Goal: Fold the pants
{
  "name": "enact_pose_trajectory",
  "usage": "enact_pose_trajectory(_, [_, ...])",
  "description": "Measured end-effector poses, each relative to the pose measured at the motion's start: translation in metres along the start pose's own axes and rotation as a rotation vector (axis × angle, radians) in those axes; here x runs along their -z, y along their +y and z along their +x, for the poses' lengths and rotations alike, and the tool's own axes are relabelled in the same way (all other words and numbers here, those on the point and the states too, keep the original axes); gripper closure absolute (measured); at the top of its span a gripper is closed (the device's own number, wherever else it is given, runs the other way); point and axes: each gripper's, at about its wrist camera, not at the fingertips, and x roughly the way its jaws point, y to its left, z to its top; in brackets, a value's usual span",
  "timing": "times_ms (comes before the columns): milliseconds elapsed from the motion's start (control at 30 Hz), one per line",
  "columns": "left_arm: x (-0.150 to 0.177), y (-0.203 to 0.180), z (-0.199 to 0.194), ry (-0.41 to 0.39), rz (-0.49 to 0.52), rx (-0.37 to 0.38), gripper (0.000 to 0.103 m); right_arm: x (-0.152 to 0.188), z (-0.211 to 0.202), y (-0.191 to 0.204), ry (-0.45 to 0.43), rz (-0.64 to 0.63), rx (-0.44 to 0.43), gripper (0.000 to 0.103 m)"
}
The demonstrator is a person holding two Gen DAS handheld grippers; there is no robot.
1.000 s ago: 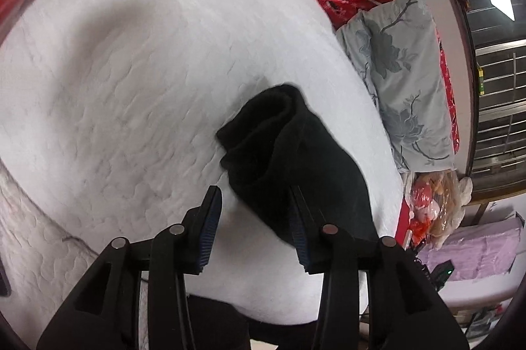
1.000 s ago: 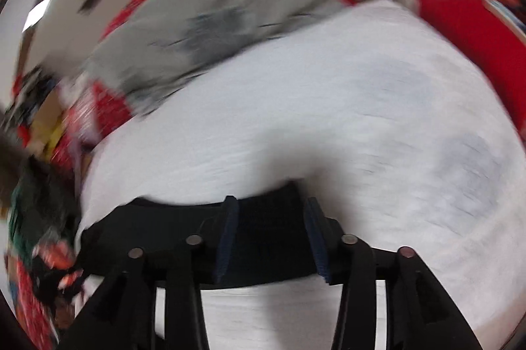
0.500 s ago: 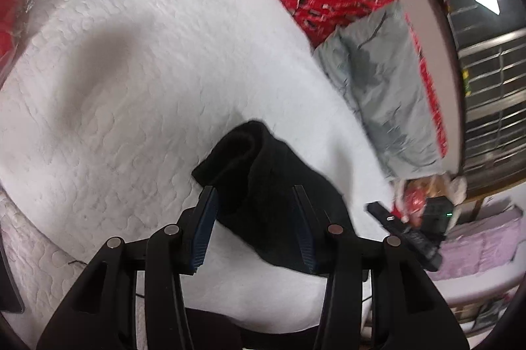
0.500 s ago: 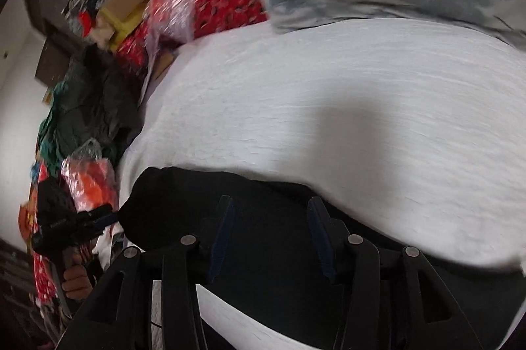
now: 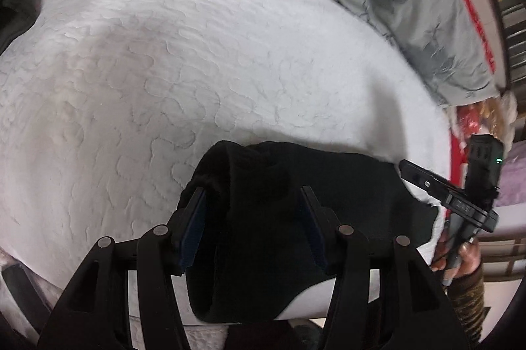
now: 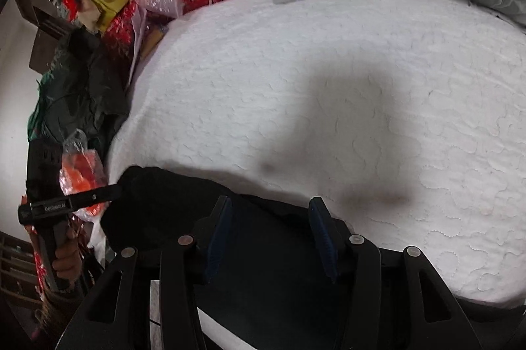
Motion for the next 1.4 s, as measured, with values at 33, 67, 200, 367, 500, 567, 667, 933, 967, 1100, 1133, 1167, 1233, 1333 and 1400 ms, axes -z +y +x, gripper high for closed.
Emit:
enact_pose_trajectory(33, [-0.001, 0.002, 0.003, 0.005, -0.011, 0.0, 0.049, 0.002, 0.004, 0.001, 0.014, -0.015, -0.005, 0.051])
enact_pose_trajectory(67, [-0.001, 0.006, 0.007, 0.012, -0.033, 0.01, 0.049, 0.002, 0.006, 0.003, 0.02, -0.032, -0.001, 0.051])
enact_pose_trajectory(200, [0.003, 0.015, 0.006, -0.01, -0.067, 0.042, 0.05, 0.009, 0.018, 0.009, 0.067, -0.119, 0.051, 0.056])
enact_pose_trajectory(367, [0.011, 0.011, 0.003, -0.059, -0.037, -0.04, 0.075, 0.018, 0.019, 0.018, 0.086, -0.269, 0.155, 0.085])
enact_pose_trajectory(500, [0.002, 0.009, -0.007, -0.106, -0.101, 0.012, 0.087, 0.023, 0.014, 0.029, 0.05, -0.342, 0.233, 0.097])
enact_pose_trajectory(567, [0.0, 0.004, -0.019, -0.167, -0.088, 0.027, 0.087, 0.019, 0.001, 0.034, -0.022, -0.326, 0.23, 0.097])
enact_pose_trajectory(667, [0.0, 0.0, -0.003, -0.143, -0.041, -0.059, 0.087, 0.015, -0.014, 0.024, -0.099, -0.236, 0.176, 0.097])
enact_pose_trajectory(933, [0.005, 0.023, -0.002, -0.121, -0.099, -0.005, 0.082, 0.027, 0.001, 0.002, -0.093, -0.151, 0.179, 0.08])
enact_pose_trajectory(967, [0.005, 0.03, -0.006, -0.115, -0.122, 0.028, 0.078, 0.028, -0.005, -0.001, -0.104, -0.122, 0.164, 0.077])
enact_pose_trajectory(1100, [0.012, 0.046, -0.019, -0.138, -0.21, 0.118, 0.071, 0.042, -0.046, -0.02, -0.181, -0.011, 0.091, 0.063])
enact_pose_trajectory(1133, [0.013, 0.051, -0.022, -0.153, -0.224, 0.134, 0.071, 0.05, -0.059, -0.028, -0.203, 0.02, 0.082, 0.057])
enact_pose_trajectory(1167, [0.015, 0.055, -0.024, -0.156, -0.243, 0.153, 0.07, 0.059, -0.072, -0.036, -0.223, 0.052, 0.068, 0.056])
enact_pose_trajectory(1233, [0.02, 0.065, -0.027, -0.147, -0.293, 0.187, 0.069, 0.08, -0.097, -0.054, -0.259, 0.116, 0.053, 0.056])
enact_pose_trajectory(1333, [0.035, 0.059, -0.037, -0.172, -0.288, 0.18, 0.069, 0.108, -0.128, -0.076, -0.303, 0.179, 0.064, 0.056])
enact_pose_trajectory(1400, [0.05, 0.046, -0.049, -0.216, -0.249, 0.165, 0.069, 0.128, -0.15, -0.092, -0.344, 0.236, 0.074, 0.055])
